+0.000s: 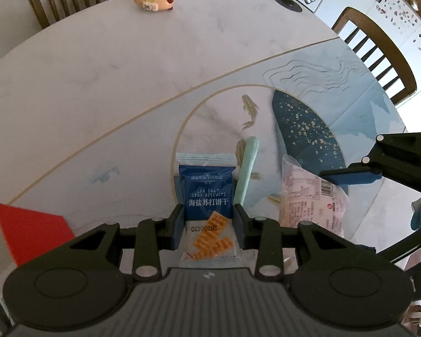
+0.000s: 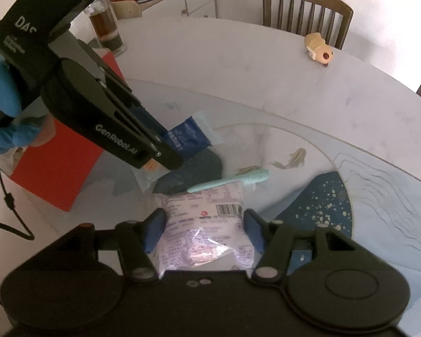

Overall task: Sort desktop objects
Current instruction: 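Carry the cracker packet in the left tool and pink bag in the right tool to the box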

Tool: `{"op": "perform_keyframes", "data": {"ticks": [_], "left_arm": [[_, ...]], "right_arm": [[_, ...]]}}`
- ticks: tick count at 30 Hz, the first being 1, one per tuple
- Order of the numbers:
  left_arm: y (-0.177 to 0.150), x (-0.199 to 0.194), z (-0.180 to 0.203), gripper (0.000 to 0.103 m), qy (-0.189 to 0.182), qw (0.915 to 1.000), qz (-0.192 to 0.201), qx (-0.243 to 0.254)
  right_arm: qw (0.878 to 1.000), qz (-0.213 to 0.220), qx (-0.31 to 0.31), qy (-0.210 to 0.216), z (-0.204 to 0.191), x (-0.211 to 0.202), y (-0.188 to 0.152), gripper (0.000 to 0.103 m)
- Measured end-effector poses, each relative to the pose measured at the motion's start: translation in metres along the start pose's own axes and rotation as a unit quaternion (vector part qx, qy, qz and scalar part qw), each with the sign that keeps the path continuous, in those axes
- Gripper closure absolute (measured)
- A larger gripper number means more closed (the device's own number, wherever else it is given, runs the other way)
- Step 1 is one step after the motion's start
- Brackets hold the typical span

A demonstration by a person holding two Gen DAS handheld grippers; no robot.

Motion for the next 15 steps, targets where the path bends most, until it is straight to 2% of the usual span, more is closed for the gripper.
{"op": "perform_keyframes", "data": {"ticks": [15], "left_arm": [[-0.026, -0.046, 0.011, 0.068, -0.012, 0.9996, 0.019, 0.017]], "right_arm": [[1.0, 0.025, -0.003, 0.008, -0.021, -0.044, -0.001, 0.043]]}}
Point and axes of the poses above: each gripper's, at about its wrist camera, not at the fingertips, and x roughly the way its jaws point, z to its right, y to its top, the point moved 6 cm from there along x, roughly the way its jaws point, and after that the axes turned 5 degrees about -z, right-handed, at the moved point
